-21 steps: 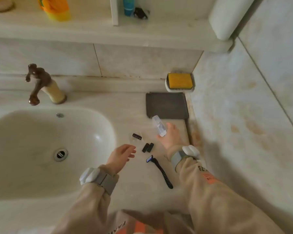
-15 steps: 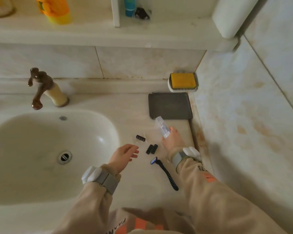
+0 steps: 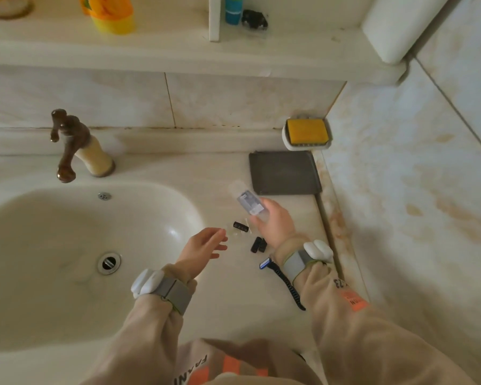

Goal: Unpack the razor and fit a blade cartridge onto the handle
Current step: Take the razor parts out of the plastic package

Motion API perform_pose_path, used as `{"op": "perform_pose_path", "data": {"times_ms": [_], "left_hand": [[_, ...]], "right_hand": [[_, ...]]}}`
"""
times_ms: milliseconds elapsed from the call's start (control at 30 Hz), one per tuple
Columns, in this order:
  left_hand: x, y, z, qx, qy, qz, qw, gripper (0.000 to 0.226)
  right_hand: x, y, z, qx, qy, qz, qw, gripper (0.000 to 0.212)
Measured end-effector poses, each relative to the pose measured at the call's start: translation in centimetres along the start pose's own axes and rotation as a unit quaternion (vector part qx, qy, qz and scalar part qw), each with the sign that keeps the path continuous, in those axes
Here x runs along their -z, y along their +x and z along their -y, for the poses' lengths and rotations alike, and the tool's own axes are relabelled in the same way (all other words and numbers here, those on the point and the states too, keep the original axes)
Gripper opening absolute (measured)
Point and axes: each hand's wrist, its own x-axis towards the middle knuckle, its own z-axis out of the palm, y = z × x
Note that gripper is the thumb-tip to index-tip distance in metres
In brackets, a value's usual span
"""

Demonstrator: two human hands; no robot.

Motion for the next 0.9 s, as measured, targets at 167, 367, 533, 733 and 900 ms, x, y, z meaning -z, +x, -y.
{"op": "perform_pose_path", "data": {"times_ms": [167,367,533,733,900], "left_hand": [[0.7,-0.2,-0.1,0.01,-0.091,-0.019,0.996,0.032],[1.1,-0.5,0.1,0.012,-0.163,-0.024,0.986,0.023],[0.8,-0.4,0.8,0.034,-0.202,-0.031,0.978,0.013],[0.7,-0.5,0.7,0.049,-0.203,-0.016,0.978,0.017],[0.7,-0.4,0.9,0.08,-0.171,-0.015,0.982,0.029]], "right_hand": [[-1.5,-1.8,3.4,0.11,0.003,0.06,0.992,0.044],[-3.1,-3.3,5.1,0.174,-0.016,0.086,0.981,0.042],[-3.2,-3.5,4.5,0.176,-0.021,0.102,0.979,0.05],[-2.4,-3.9,3.8,0.098,0.137,0.188,0.968,0.044],[-3.0,-3.5,3.4,0.048,0.147,0.2,0.968,0.05]]}}
